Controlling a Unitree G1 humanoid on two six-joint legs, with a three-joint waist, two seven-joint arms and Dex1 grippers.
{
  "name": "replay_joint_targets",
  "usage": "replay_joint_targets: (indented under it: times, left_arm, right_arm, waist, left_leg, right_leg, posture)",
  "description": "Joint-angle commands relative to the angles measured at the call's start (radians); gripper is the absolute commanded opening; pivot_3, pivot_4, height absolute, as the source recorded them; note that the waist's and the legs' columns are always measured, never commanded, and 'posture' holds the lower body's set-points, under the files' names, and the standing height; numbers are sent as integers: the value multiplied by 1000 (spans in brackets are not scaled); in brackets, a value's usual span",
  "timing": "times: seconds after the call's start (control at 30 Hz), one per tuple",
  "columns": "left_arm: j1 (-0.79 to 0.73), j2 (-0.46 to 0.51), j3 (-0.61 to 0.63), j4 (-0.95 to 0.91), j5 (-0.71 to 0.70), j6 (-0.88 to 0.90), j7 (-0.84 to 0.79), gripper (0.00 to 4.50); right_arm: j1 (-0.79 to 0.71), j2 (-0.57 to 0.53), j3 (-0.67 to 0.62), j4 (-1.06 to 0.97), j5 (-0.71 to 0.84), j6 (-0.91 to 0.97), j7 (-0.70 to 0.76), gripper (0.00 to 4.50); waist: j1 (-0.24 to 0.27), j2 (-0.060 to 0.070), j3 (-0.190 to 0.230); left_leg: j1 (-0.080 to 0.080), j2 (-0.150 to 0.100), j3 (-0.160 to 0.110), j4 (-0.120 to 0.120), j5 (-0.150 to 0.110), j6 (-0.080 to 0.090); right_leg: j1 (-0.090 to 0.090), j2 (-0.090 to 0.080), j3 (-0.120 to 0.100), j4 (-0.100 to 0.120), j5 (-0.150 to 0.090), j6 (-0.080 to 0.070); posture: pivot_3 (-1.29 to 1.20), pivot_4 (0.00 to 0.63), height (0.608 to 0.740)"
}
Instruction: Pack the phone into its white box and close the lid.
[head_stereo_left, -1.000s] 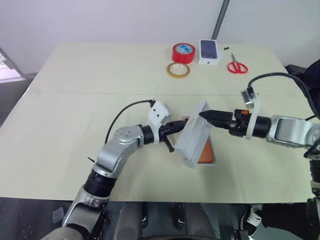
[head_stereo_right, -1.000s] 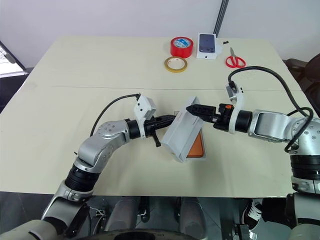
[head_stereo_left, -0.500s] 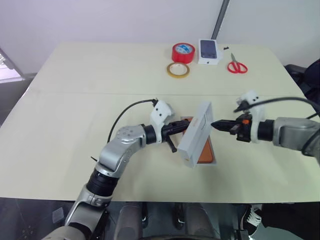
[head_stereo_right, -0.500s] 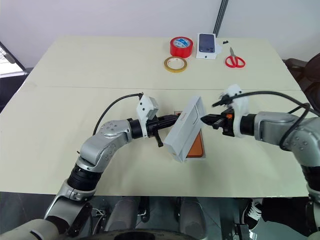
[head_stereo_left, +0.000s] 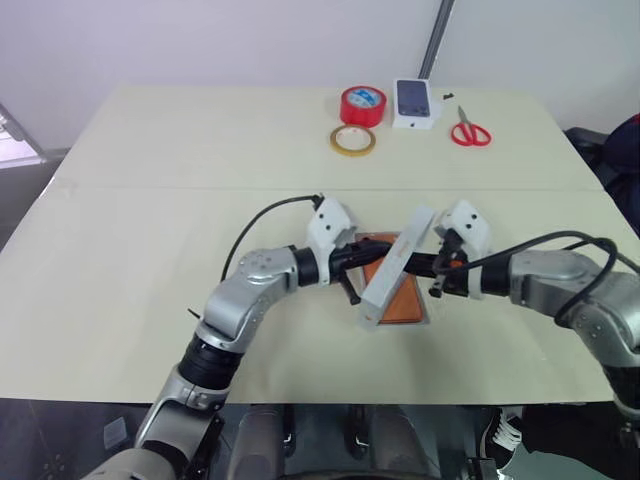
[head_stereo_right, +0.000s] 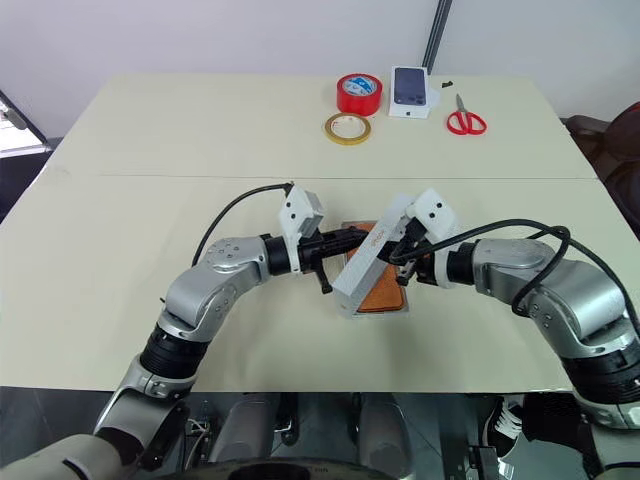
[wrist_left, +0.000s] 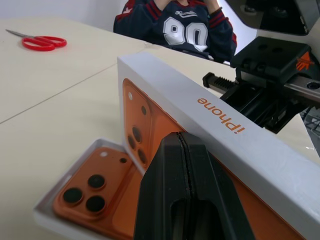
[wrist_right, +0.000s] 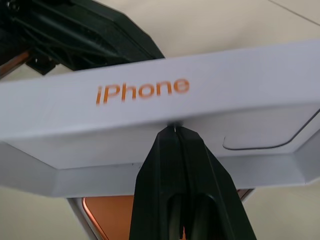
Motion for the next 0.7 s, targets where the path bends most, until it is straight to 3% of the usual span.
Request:
replay_joint_targets:
  times: [0.03,0.43,0.7]
  left_arm:
    - [-27,-27,-22,-32,-28,6,-13,0]
    - [8,17,51,-104,-59,50,9,0]
    - [63,96,92,-191,-92,116,35,0]
  right_arm:
    - [-41,60,8,-39,5,-12,25,35]
    - [-91,148,7,-35,-42,-4,83,35]
    - [-145,199,56,-22,-77,-11,109,35]
  waist:
    - [0,0,0]
    - [2,0,0]
    - [1,0,0]
  left_leg:
    - [0,0,0,0,0,0]
    - [0,0,0,0,0,0]
    - [0,0,0,0,0,0]
  right_leg:
    - [0,0,0,0,0,0]
    - [0,0,0,1,0,1]
    - [0,0,0,1,1,2]
  posture:
    - [0,150,730]
    - [0,150,730]
    - [0,150,730]
